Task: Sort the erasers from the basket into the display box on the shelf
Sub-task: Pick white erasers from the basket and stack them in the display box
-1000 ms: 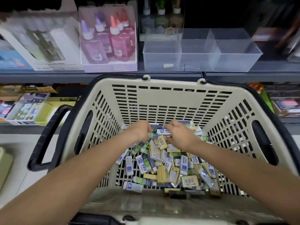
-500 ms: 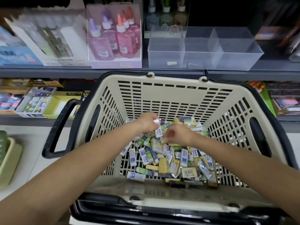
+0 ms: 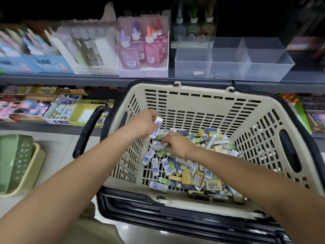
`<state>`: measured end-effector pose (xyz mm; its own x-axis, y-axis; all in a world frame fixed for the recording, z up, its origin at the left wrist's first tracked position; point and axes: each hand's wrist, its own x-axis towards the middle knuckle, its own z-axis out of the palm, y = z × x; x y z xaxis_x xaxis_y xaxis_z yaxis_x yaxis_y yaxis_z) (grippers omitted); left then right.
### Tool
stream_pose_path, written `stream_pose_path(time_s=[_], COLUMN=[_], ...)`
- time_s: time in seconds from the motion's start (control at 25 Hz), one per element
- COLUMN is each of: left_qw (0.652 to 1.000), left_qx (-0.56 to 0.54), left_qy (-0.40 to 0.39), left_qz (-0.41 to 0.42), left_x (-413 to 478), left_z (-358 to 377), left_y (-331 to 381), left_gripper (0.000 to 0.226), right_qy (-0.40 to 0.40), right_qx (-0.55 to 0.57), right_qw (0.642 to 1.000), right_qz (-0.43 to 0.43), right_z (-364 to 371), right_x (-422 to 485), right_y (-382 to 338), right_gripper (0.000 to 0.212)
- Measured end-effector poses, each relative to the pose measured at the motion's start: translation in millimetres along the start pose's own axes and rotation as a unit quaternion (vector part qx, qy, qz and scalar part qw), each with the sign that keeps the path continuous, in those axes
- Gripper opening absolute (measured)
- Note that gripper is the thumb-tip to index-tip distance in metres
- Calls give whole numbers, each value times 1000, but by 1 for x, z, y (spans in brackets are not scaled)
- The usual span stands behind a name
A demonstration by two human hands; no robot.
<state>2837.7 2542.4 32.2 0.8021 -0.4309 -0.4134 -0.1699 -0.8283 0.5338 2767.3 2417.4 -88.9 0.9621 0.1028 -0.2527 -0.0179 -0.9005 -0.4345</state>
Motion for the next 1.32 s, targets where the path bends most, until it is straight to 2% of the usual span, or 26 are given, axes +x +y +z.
stream_pose_path(time_s=[0.12,0.24,0.28,0.4,0.48,0.56,0.6,0.68,0.76,0.84,0.92,1.0,1.12,1.2,1.24,1.32], left_qw=[1000,999,998,990,993,999,998,994,999,986,943,920,926,933,944,961], left_qx=[-1,-25,-53,-130,-107,1,55,105,39,-153,-310,-365,-354,-342,-321,-277], left_qy=[28,22,13,8,12,22,27,29,3,-48,-106,-134,-128,-97,-65,5], left_qz=[6,-17,-32,-55,-51,-36,-30,-20,-20,-42,-58,-46,-41,-48,-42,-22], left_x=[-6,-2,0,5,7,10,10,9,8,4,-2,-6,-17,-27,-32,-40], left_z=[-9,-12,-12,-10,-7,-6,-5,-3,1,4,3,4,6,3,1,-3], left_y=[-10,-16,-16,-16,-14,-13,-13,-11,-8,-3,0,-1,0,2,2,-3], left_gripper=[30,28,28,26,23,23,24,24,16,11,18,29,34,30,25,16], right_qy=[-5,-49,-55,-71,-82,-51,-25,9,35,50,58,70,88,76,53,-6], right_qx=[-44,-134,-169,-193,-88,104,199,377,490,515,519,509,493,473,440,289], right_qw=[997,980,973,972,991,992,975,913,852,837,837,844,855,868,887,953], right_qz=[-71,-141,-144,-113,-51,47,93,156,181,177,165,153,135,132,128,93], right_z=[14,32,35,29,20,6,-3,-19,-34,-46,-57,-65,-66,-67,-65,-52], right_x=[19,31,33,37,30,20,12,-4,-17,-25,-32,-40,-54,-58,-58,-51], right_y=[-16,-33,-36,-36,-31,-22,-19,-15,-16,-17,-20,-22,-26,-27,-29,-33], right_gripper=[33,44,42,17,11,8,9,14,21,17,8,5,4,3,5,11])
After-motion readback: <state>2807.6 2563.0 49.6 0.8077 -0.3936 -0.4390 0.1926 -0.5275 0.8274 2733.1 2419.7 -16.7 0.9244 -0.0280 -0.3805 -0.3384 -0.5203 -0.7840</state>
